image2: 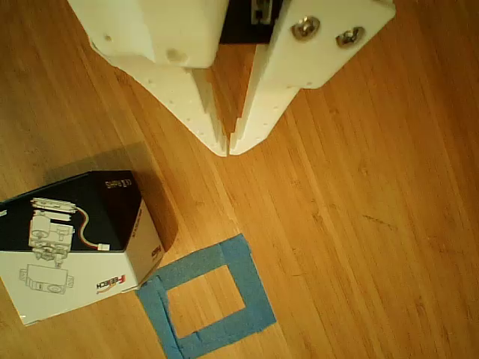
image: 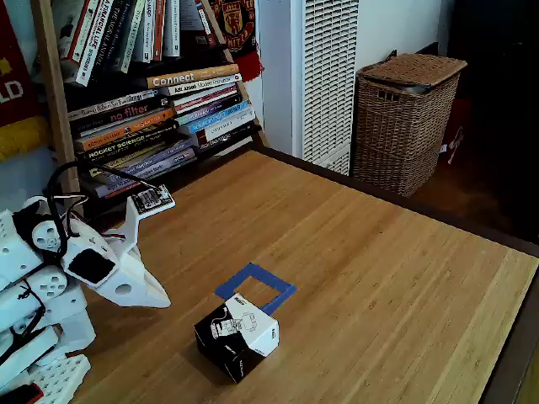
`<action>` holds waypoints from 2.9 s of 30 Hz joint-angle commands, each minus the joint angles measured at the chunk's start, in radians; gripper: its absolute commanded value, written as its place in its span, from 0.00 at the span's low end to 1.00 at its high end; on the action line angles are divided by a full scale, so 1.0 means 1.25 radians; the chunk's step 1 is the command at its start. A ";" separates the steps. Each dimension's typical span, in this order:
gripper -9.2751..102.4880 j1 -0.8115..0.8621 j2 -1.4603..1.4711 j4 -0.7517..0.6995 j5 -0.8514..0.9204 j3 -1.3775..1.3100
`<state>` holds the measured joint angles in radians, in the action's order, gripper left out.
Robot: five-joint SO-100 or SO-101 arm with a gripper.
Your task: Push the box on top of the target
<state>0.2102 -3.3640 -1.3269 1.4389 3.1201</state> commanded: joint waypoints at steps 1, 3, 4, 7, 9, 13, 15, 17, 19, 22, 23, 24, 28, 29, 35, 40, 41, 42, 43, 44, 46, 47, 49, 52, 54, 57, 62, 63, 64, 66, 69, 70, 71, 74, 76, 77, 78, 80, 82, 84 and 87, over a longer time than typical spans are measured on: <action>0.08 0.006 -0.011 -0.005 -0.006 0.043; 0.08 0.006 -0.011 -0.005 -0.006 0.043; 0.08 0.006 -0.011 -0.005 -0.006 0.043; 0.08 0.006 -0.011 -0.005 -0.006 0.043; 0.08 0.006 -0.011 -0.005 -0.006 0.043; 0.08 0.006 -0.011 -0.005 -0.006 0.043; 0.08 0.006 -0.011 -0.005 -0.006 0.043; 0.08 0.006 -0.011 -0.005 -0.006 0.043; 0.08 0.006 -0.011 -0.005 -0.006 0.043; 0.08 0.006 -0.011 -0.005 0.017 0.043; 0.08 0.006 -0.011 -0.005 0.026 0.043; 0.08 0.006 -0.011 -0.005 0.026 0.043; 0.08 0.006 -0.011 -0.005 0.010 0.043; 0.08 0.006 -0.011 -0.005 0.006 0.043; 0.08 0.007 -0.011 0.001 0.039 0.043; 0.08 0.007 -0.011 0.026 0.022 0.043; 0.08 0.007 -0.011 0.029 0.021 0.036; 0.08 0.007 -0.011 0.032 0.026 0.020; 0.08 0.007 -0.011 0.033 0.022 0.007; 0.08 0.009 -0.011 0.031 0.022 -0.009; 0.08 0.021 -0.011 0.013 0.025 -0.027; 0.08 0.029 -0.011 0.002 0.027 -0.036; 0.08 0.047 -0.010 -0.020 0.032 -0.061; 0.08 0.064 0.065 -0.023 0.045 -0.118; 0.08 0.076 0.146 -0.021 0.061 -0.169; 0.08 0.085 0.299 -0.022 0.076 -0.269; 0.08 0.087 0.549 -0.042 0.112 -0.436; 0.08 0.088 0.578 -0.043 0.125 -0.454; 0.08 0.092 0.601 -0.043 0.136 -0.461; 0.08 0.096 0.628 -0.039 0.164 -0.475; 0.08 0.123 0.669 -0.037 0.226 -0.493; 0.08 0.137 0.681 -0.037 0.253 -0.497; 0.08 0.155 0.691 -0.037 0.279 -0.502; 0.08 0.206 0.697 -0.040 0.362 -0.536; 0.08 0.259 0.703 -0.043 0.433 -0.550; 0.08 0.291 0.704 -0.043 0.476 -0.550; 0.08 0.325 0.709 -0.043 0.517 -0.550; 0.08 0.385 0.724 -0.033 0.593 -0.560; 0.08 0.442 0.735 -0.018 0.650 -0.563; 0.08 0.481 0.749 -0.004 0.696 -0.563; 0.08 0.524 0.773 0.017 0.757 -0.566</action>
<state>0.8207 -2.4191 -1.3300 2.3240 2.4528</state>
